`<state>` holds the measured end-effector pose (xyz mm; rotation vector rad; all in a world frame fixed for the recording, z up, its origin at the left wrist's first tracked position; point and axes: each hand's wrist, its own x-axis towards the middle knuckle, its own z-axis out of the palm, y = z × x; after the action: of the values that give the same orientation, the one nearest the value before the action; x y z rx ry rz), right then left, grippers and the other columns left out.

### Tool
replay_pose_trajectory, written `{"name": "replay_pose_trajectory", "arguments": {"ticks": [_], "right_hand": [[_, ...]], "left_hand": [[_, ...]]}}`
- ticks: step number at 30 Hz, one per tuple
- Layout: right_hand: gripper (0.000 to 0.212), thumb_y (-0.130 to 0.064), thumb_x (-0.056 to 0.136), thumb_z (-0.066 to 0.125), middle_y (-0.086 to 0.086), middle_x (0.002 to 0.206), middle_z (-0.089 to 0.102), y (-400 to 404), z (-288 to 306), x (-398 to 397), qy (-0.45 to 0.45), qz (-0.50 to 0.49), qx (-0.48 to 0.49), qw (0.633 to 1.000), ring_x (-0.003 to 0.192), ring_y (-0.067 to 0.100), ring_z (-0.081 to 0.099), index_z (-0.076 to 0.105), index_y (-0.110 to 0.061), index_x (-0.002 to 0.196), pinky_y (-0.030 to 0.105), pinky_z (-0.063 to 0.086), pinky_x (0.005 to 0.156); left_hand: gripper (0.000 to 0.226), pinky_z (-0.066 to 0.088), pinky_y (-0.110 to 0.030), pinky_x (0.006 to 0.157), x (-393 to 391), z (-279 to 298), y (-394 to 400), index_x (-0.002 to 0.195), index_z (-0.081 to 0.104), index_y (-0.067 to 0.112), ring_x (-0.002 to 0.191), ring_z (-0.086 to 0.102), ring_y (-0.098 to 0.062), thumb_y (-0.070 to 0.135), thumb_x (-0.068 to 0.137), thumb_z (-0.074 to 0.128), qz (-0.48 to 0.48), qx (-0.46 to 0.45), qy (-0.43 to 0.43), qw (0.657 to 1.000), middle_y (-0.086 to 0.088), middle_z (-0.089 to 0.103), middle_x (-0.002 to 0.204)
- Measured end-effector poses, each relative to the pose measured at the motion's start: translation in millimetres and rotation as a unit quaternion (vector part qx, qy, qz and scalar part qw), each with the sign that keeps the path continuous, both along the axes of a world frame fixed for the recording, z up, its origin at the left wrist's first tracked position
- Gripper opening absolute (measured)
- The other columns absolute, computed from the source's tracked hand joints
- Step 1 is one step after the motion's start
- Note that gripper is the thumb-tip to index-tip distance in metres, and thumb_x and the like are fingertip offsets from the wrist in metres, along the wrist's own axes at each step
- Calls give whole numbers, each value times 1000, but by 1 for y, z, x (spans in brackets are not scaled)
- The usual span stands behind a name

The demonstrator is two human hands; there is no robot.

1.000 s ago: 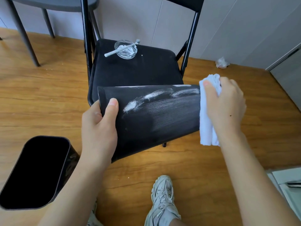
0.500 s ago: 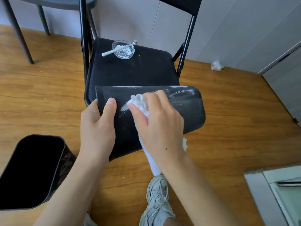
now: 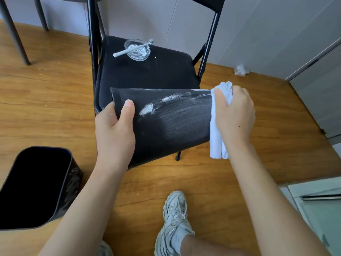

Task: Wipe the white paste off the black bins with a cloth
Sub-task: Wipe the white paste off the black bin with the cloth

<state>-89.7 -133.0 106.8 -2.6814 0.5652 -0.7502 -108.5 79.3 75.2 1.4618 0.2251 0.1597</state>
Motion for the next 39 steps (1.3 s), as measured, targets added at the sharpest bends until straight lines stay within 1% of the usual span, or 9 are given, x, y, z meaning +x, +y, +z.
{"name": "replay_pose_trajectory", "arguments": {"ticks": [5, 9, 13, 16, 22, 29, 33, 36, 39], "right_hand": [[35, -41, 96, 49, 2, 94, 55, 26, -6, -10, -27, 40, -8, 999, 70, 11, 43, 58, -8, 94, 12, 24, 52], [30, -38, 92, 53, 0, 84, 53, 81, -9, -19, -70, 131, -17, 989, 65, 9, 44, 59, -9, 87, 22, 32, 52], [30, -41, 91, 52, -3, 80, 48, 103, -11, -29, -53, 233, -50, 970, 59, 7, 43, 58, -12, 87, 14, 33, 46], [31, -44, 92, 50, -7, 80, 45, 62, -3, -16, -47, 176, -54, 982, 58, 7, 40, 56, -14, 85, 9, 22, 49], [29, -38, 96, 49, 0, 92, 51, -11, 6, 0, 9, 21, -40, 999, 68, 12, 38, 57, -10, 95, 9, 23, 49], [32, -39, 94, 52, 0, 82, 49, 44, 0, -10, -9, 168, -93, 981, 63, 16, 44, 55, -9, 84, 23, 25, 49], [33, -42, 96, 47, -2, 84, 45, 2, 14, 5, 48, 113, -101, 987, 71, 20, 44, 51, -11, 83, 29, 26, 60], [36, -38, 95, 47, -1, 77, 45, -18, 23, 13, 82, 52, -60, 993, 72, 21, 43, 39, -14, 70, 29, 23, 54], [28, -39, 96, 49, 1, 89, 51, 15, 19, 8, 75, 84, -54, 992, 74, 16, 40, 53, -13, 86, 23, 23, 52]], "left_hand": [[46, 29, -14, 48, -2, 4, -3, 65, 30, 11, 52, 34, 0, 32, 105, 39, 21, 34, 6, 999, 16, 36, 51], [44, 25, -18, 47, 0, 4, -1, 68, 32, 10, 54, 28, -3, 33, 105, 38, 27, 52, 7, 998, 10, 30, 60], [45, 24, -16, 44, -1, 1, 1, 62, 27, 18, 49, 28, -3, 29, 105, 39, 27, 73, -5, 997, 16, 29, 47], [46, 21, -15, 44, -2, 1, 0, 62, 25, 18, 48, 26, -3, 27, 105, 40, 33, 85, -16, 996, 16, 27, 46], [46, 20, -16, 44, 0, 0, -4, 62, 25, 18, 49, 25, -3, 28, 104, 41, 40, 78, -16, 996, 15, 27, 46], [45, 20, -19, 45, -2, -2, -1, 64, 27, 18, 50, 24, -3, 28, 104, 42, 43, 77, -11, 996, 15, 26, 49], [47, 20, -17, 46, -7, -2, -3, 62, 23, 18, 49, 25, -4, 26, 104, 41, 44, 88, -22, 995, 15, 25, 47], [48, 21, -16, 44, -8, -1, -4, 62, 20, 18, 47, 25, -4, 26, 105, 40, 51, 98, -20, 994, 15, 26, 44], [48, 22, -15, 43, -7, -1, -3, 62, 21, 18, 46, 26, -4, 26, 105, 40, 51, 98, -14, 994, 16, 27, 43]]}}
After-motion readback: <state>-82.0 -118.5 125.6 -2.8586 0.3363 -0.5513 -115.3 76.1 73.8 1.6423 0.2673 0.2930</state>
